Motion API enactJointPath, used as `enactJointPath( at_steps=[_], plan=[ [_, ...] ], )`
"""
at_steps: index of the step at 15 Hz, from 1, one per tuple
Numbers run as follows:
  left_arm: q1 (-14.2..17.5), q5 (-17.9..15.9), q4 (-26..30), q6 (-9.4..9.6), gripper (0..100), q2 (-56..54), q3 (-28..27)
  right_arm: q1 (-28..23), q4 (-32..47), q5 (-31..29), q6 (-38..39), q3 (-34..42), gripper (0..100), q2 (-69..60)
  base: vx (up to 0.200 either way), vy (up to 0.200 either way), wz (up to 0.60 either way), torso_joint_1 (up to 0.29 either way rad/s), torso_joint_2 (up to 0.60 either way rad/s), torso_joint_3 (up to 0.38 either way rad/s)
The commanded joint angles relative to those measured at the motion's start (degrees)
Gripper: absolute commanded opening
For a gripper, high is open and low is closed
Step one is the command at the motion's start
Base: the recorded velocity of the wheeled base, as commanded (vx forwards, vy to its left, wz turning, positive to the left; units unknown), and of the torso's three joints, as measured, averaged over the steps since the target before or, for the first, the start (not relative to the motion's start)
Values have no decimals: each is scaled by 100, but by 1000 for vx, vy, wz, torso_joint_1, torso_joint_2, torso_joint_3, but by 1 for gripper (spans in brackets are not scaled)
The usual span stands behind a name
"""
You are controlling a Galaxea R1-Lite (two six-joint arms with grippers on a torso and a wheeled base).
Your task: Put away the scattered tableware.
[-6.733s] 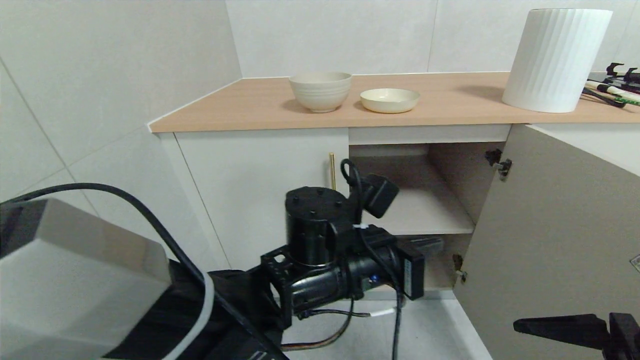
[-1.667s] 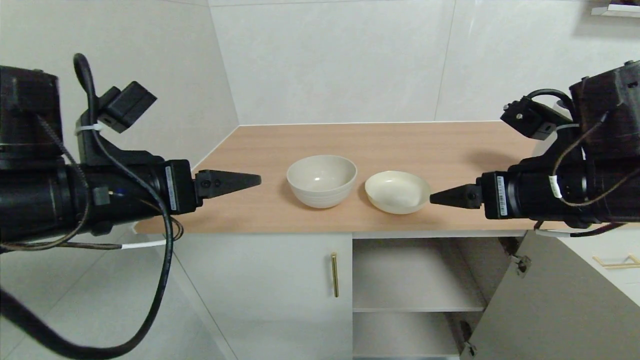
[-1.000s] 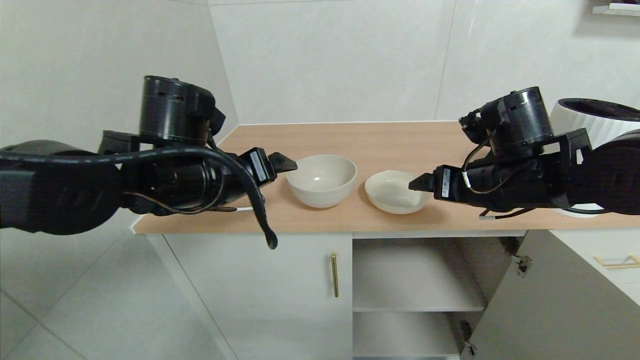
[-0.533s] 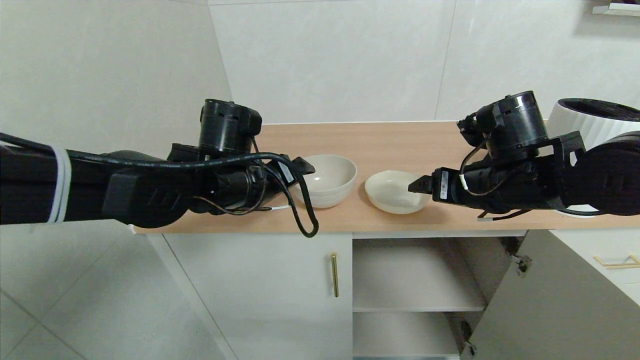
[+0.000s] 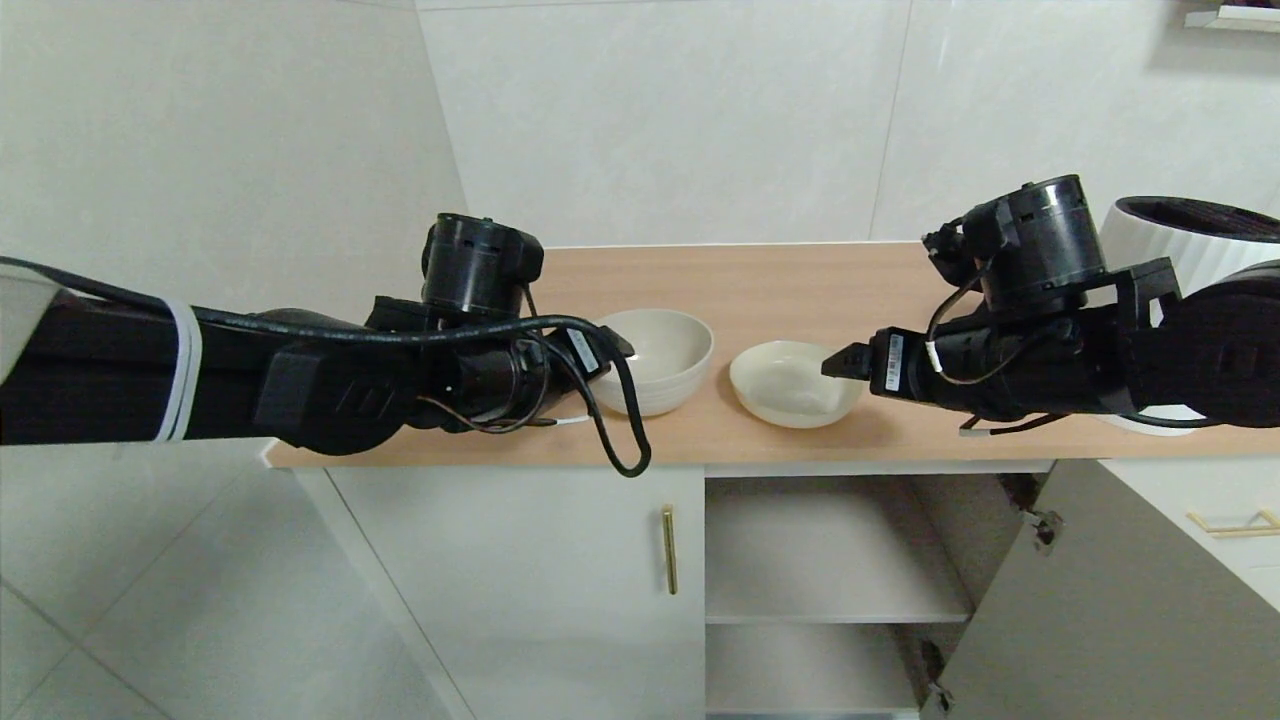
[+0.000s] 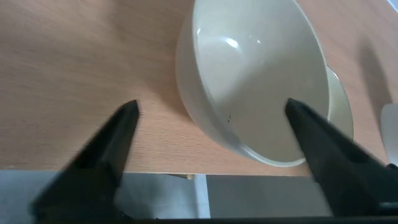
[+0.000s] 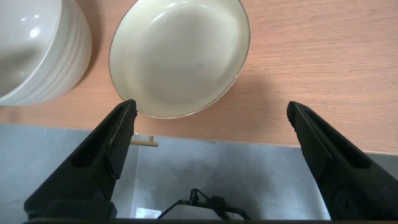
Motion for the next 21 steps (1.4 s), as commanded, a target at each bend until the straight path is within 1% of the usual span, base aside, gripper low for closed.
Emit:
enactJointPath(
  at_steps=[1, 10, 13, 14, 17, 19, 21],
  plan=[
    [1, -3, 7, 0, 0, 7, 0, 4, 8, 0, -8, 4, 100, -29, 0, 0, 0, 0, 0, 0],
    [45, -12, 16, 0, 0, -169, 26, 4, 0, -17, -8, -31, 100, 15, 0, 0, 0, 0, 0, 0],
    [54, -21, 34, 9, 0, -327, 53, 22, -62, -562, -17, -48, 100, 253, 0, 0, 0, 0, 0, 0],
    [54, -30, 34, 18, 0, -371, 105, 40, -255, -817, -26, -48, 100, 402, 0, 0, 0, 0, 0, 0],
    [54, -38, 34, 18, 0, -415, 114, 57, -668, -1336, -87, -48, 100, 877, 0, 0, 0, 0, 0, 0],
    [54, -38, 34, 26, 0, -415, 123, 48, -897, -1379, -87, -101, 100, 1061, 0, 0, 0, 0, 0, 0],
    [54, -38, 34, 26, 0, -415, 123, 48, -950, -1379, -87, -92, 100, 1114, 0, 0, 0, 0, 0, 0]
  ],
)
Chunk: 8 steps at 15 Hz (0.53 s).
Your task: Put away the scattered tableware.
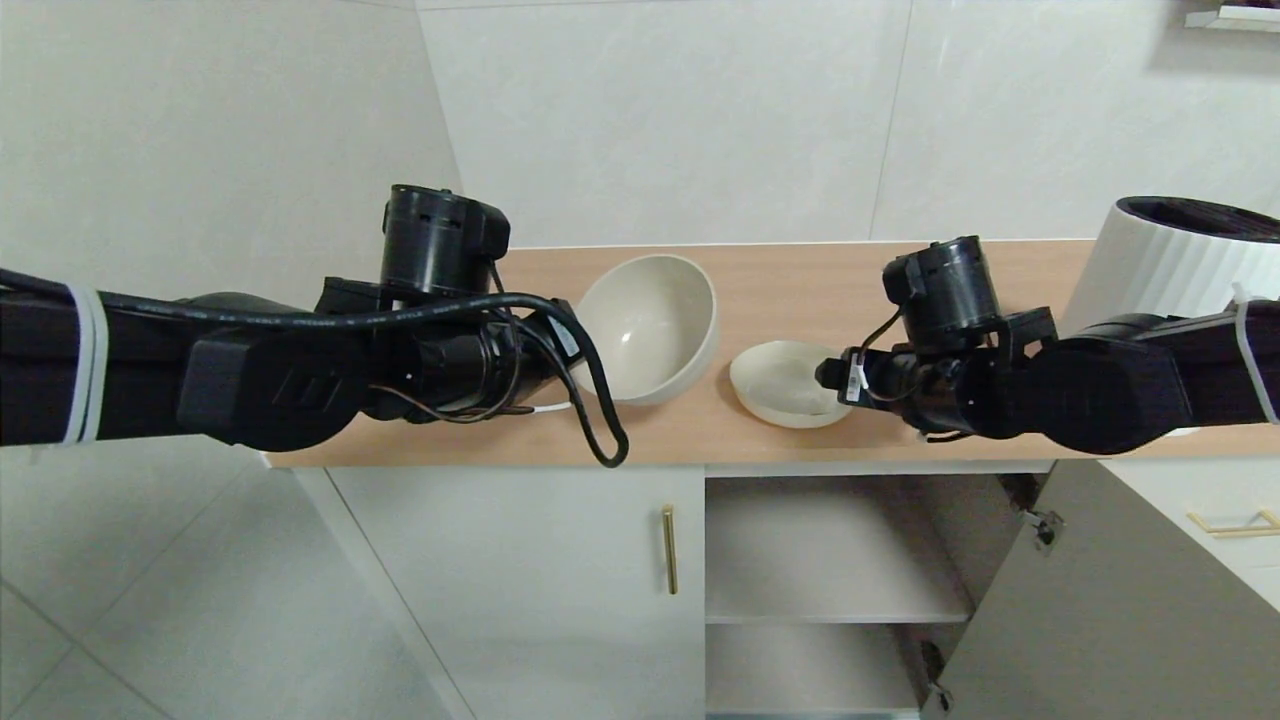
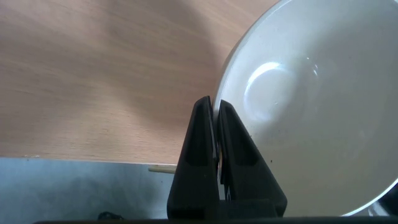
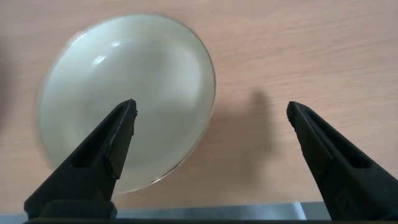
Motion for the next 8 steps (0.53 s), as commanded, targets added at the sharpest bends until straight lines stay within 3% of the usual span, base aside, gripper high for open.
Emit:
enactJointPath(
  at_steps=[1, 6, 7, 8],
  plan=[
    [-1, 2, -2, -3, 0, -23, 0, 0, -8, -1, -1, -10, 100, 174, 0, 0, 0, 0, 0, 0],
    [-1, 2, -2, -3, 0, -23, 9, -53, -17, -1, 43, -106, 100, 271, 0, 0, 0, 0, 0, 0],
    [-1, 2, -2, -12, 0, -23, 9, -71, -17, 8, 52, -106, 0, 271, 0, 0, 0, 0, 0, 0],
    [-1, 2, -2, -3, 0, -23, 9, -71, -17, 8, 43, -106, 0, 271, 0, 0, 0, 0, 0, 0]
  ],
)
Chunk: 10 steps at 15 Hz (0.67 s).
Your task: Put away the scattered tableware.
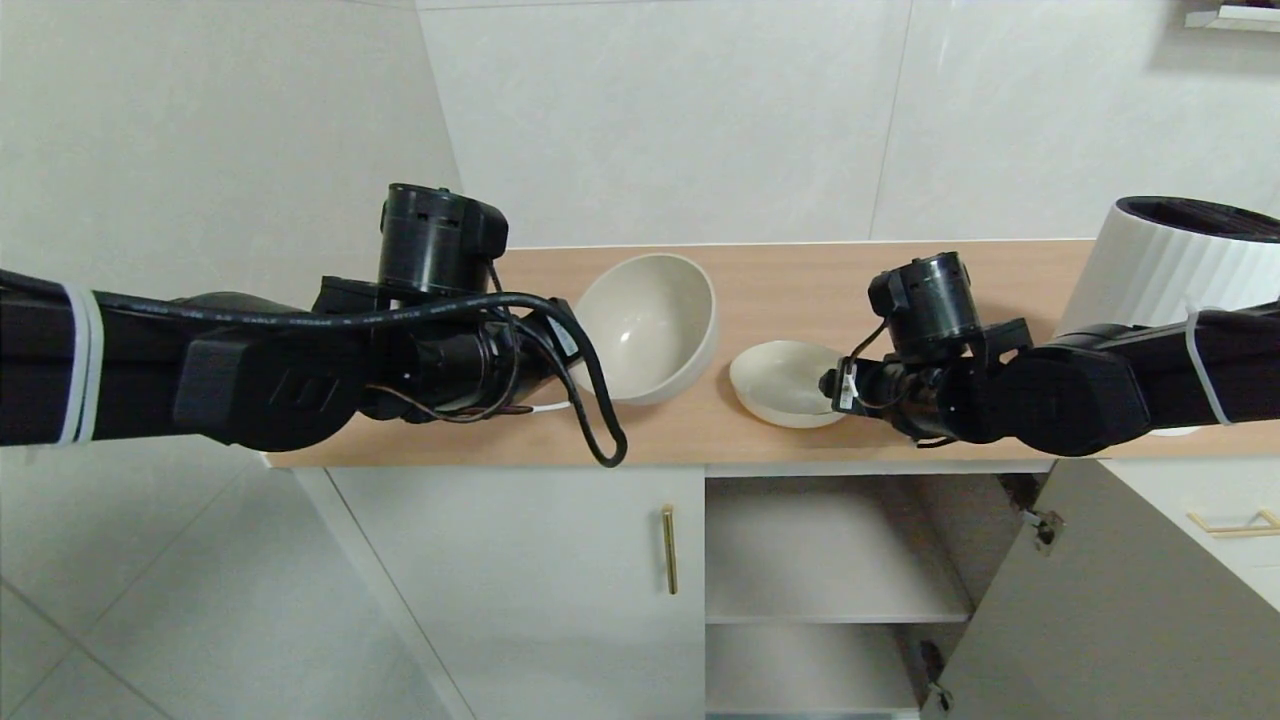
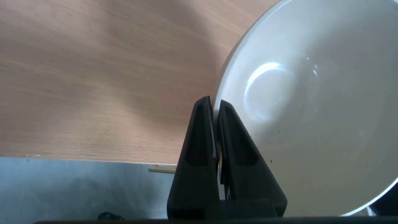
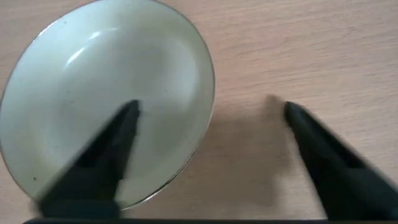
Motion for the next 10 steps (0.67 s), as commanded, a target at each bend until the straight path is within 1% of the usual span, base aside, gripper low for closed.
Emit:
enactJointPath(
  at_steps=[1, 8, 9, 10],
  plan=[
    [-1, 2, -4, -12, 0, -6, 3, -9, 1, 3, 6, 4, 0, 9, 0, 0, 0, 0, 0, 0],
    [-1, -24, 22, 23, 0, -217, 134, -35, 27, 30, 6, 65, 0, -202, 0, 0, 0, 0, 0, 0],
    [-1, -51, 40, 41, 0, -314, 170, -79, 45, 56, 6, 118, 0, -352, 0, 0, 0, 0, 0, 0],
    [-1, -60, 66, 120, 0, -428, 266, -97, 54, 100, -3, 171, 0, -501, 0, 0, 0, 0, 0, 0]
  ],
)
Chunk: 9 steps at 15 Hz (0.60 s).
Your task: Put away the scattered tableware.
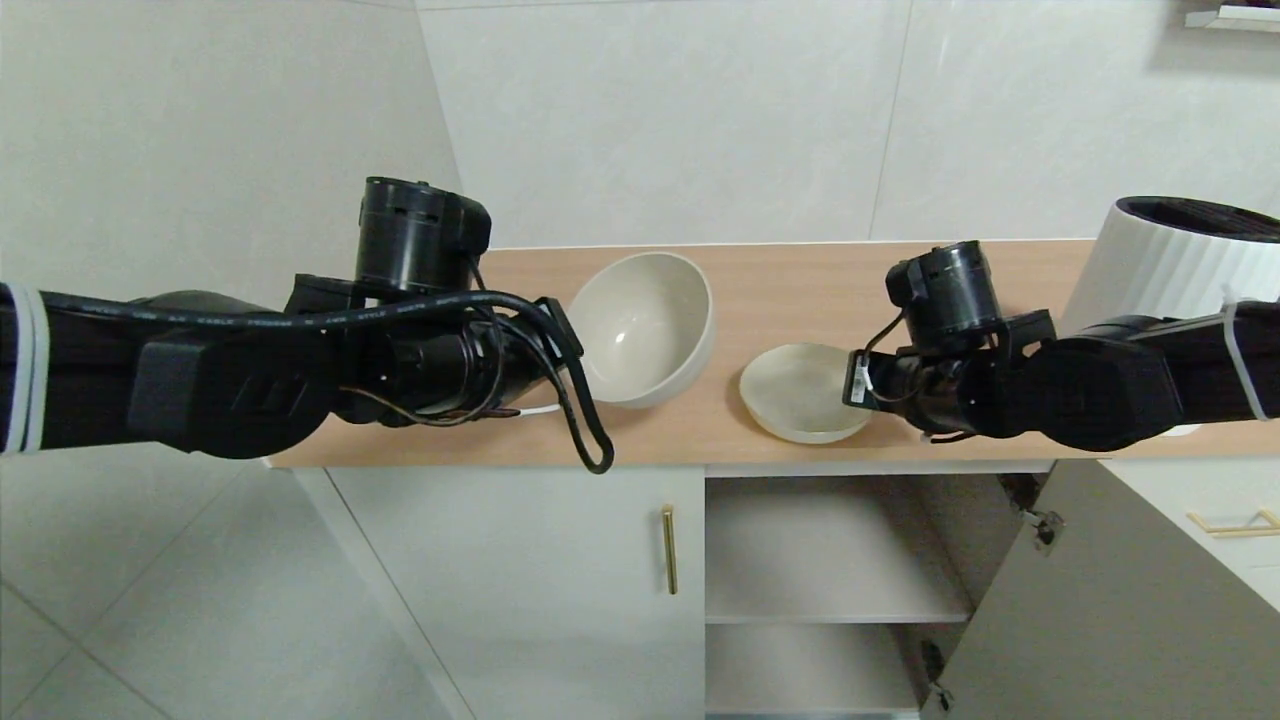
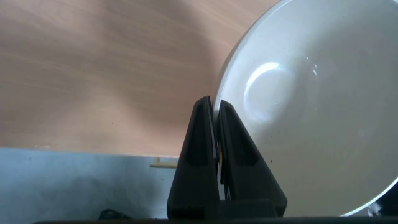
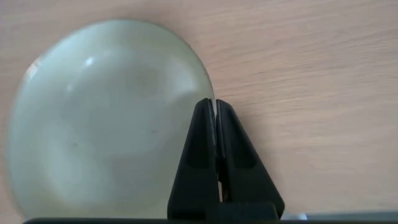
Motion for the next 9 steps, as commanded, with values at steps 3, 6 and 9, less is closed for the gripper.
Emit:
enactJointPath(
  at_steps=[3, 6, 9],
  plan=[
    [-1, -20, -13, 817, 0, -818, 863, -117, 298, 887, -32, 465, 0, -1137, 0, 0, 0, 0, 0, 0],
    [-1, -46, -4, 1266, 0, -1319, 1329, -267, 1203, 1608, -41, 694, 0, -1920, 0, 0, 0, 0, 0, 0],
    [-1, -644, -13, 1907, 0, -1917, 1900, -346, 1704, 2021, -58, 905, 0, -2377, 0, 0, 0, 0, 0, 0]
  ],
)
